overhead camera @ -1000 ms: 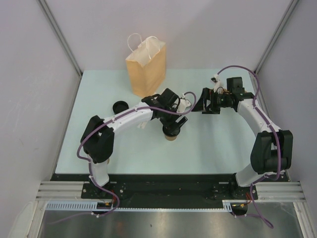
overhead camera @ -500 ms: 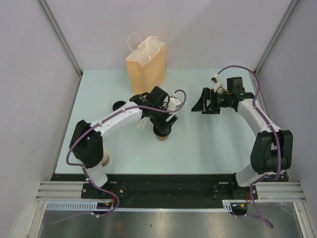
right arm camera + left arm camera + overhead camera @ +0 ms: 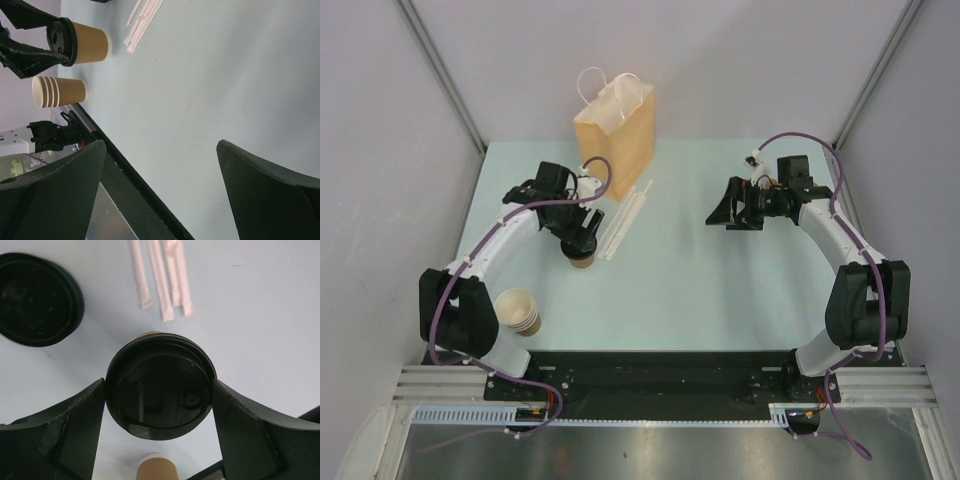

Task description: Pack the takeout coffee

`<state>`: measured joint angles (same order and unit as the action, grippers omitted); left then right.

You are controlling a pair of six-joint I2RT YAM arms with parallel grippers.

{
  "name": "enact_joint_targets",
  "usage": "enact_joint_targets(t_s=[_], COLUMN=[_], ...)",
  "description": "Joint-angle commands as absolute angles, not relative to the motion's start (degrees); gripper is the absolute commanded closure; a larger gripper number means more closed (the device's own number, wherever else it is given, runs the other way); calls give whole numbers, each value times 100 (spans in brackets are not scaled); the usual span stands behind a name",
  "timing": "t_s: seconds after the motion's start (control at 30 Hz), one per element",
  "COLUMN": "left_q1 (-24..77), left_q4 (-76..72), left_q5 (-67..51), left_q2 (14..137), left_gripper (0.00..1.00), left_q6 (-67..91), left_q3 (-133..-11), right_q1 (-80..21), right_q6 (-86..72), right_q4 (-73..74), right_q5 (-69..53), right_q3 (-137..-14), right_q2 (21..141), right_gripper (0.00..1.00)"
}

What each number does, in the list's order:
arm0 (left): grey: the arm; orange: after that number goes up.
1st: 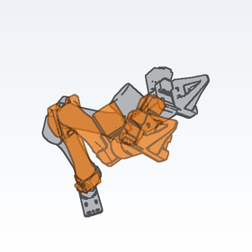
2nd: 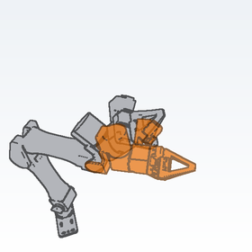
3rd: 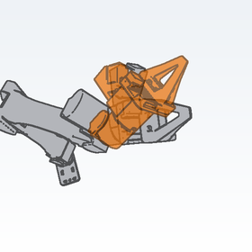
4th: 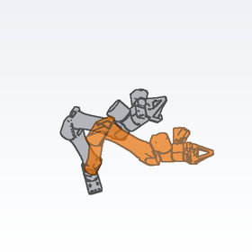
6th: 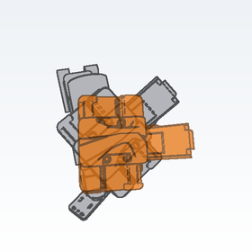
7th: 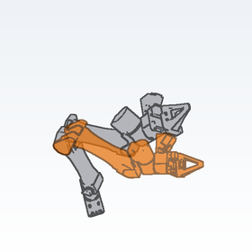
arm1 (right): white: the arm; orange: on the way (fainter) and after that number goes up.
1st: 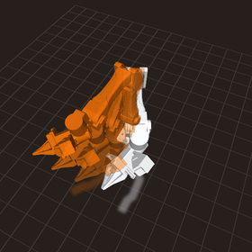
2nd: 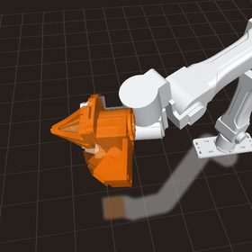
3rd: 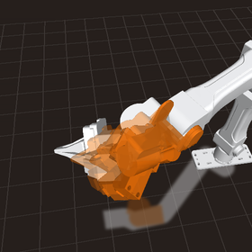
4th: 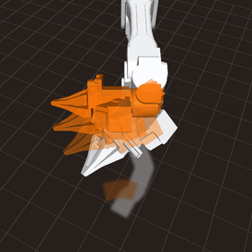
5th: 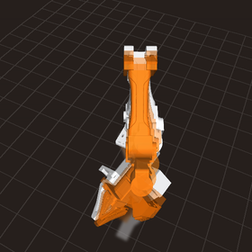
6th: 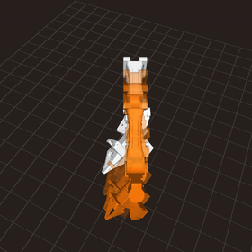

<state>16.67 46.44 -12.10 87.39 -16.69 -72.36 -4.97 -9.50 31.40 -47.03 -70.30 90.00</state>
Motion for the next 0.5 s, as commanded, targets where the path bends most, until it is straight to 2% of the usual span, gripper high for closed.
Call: enact_joint_targets(t_s=[0.0, 0.33, 0.4, 0.47], left_q1=[1284, 993, 958, 941], left_q4=[4246, 3613, 3498, 3463], left_q5=[-1099, -1011, -1037, -1046], left_q2=[8534, 8596, 8604, 8587], left_gripper=[43, 40, 37, 29], left_q6=[-1986, -2013, -2013, -1978], left_q3=[-7119, -6637, -6583, -6548], right_q1=[-510, -510, -501, -501], right_q6=[-1011, -993, -984, -984], right_q4=[2962, 2953, 2971, 2988], right_q5=[-4799, -4772, -4764, -4764], right_q3=[-7225, -7216, -7225, -7216], right_q2=[9035, 8983, 8974, 8956], right_gripper=[0, 0, 0, 0])
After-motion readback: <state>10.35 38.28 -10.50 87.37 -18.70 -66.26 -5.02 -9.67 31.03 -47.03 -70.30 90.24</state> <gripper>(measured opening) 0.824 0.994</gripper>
